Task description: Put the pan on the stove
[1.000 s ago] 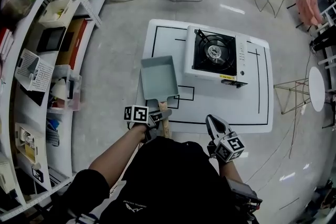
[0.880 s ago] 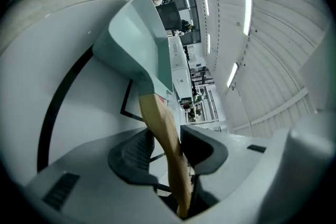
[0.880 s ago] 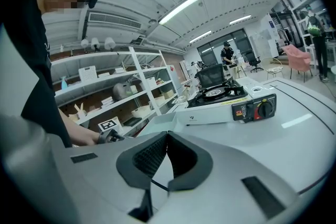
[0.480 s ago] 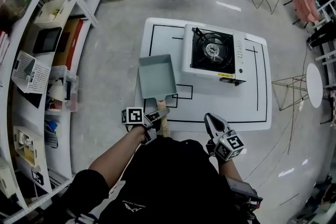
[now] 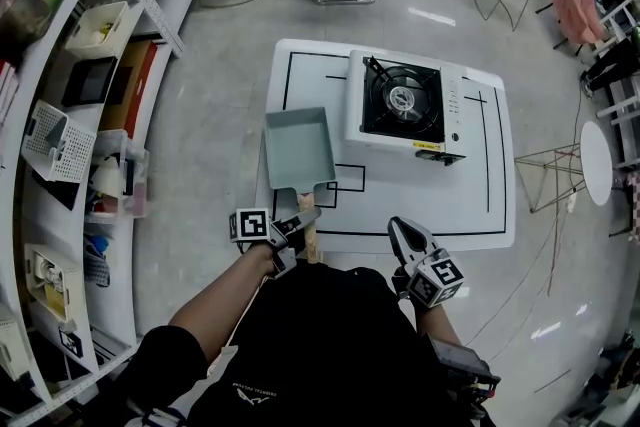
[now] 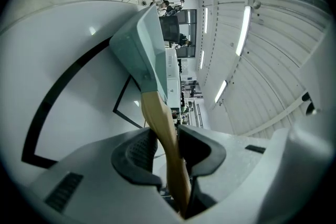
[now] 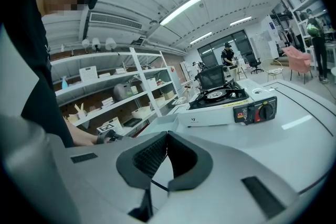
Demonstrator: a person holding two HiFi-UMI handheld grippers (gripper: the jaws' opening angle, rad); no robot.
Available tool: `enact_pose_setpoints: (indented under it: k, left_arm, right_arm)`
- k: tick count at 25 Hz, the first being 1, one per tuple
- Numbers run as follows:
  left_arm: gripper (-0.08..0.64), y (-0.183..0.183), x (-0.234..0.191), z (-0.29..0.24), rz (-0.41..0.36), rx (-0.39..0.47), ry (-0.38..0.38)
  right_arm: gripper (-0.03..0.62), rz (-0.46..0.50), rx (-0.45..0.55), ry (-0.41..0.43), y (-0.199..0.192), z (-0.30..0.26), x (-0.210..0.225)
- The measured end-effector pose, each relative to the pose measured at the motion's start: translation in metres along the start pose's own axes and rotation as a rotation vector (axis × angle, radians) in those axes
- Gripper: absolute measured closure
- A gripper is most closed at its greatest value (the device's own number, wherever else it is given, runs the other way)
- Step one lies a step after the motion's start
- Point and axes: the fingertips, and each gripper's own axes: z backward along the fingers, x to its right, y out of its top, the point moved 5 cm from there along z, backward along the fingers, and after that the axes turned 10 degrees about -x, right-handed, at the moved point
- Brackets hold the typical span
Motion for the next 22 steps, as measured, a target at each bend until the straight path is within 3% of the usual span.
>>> enact_pose_setpoints:
  k: [7, 16, 22]
  left_arm:
    - [0.433, 0.000, 0.007, 0.001, 0.030, -0.004, -0.003]
    - [0.431, 0.002, 0.021, 0.006, -0.036, -0.020, 0.003]
    - [0.431, 0.007, 0.029, 0.010, -0.028, -0.002, -0.014]
  right_arm:
    - [0.566, -0.007, 0.001, -0.012, 0.000, 0.000, 0.003]
    - [0.566, 0.006, 0.007, -0.018, 0.007, -0.003, 0.003]
    - [0.566, 0.006, 0.017, -0.031, 0.011, -0.002, 0.005]
